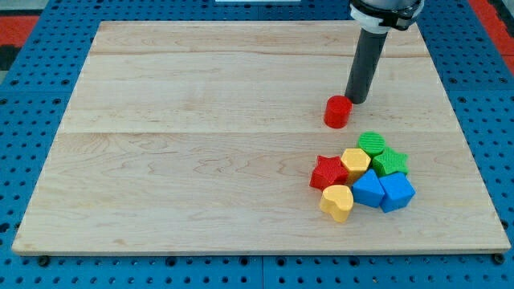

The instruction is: Place the red circle above the red star

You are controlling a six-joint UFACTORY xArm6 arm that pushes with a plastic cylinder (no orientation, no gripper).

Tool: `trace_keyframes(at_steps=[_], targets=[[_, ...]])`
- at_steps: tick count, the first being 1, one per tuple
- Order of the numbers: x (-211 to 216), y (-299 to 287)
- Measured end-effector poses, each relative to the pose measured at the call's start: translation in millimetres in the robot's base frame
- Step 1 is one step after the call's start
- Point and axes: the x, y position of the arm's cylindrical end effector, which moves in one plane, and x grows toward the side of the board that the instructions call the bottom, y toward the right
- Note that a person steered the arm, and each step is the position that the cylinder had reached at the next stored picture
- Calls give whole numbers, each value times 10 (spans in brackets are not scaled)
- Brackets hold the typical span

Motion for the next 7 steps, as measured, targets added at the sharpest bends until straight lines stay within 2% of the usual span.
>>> trace_keyframes(at_steps=[1, 4, 5, 6, 7], targets=[[253, -55], [69, -1008], [430, -1068], [728, -668], [739, -595]])
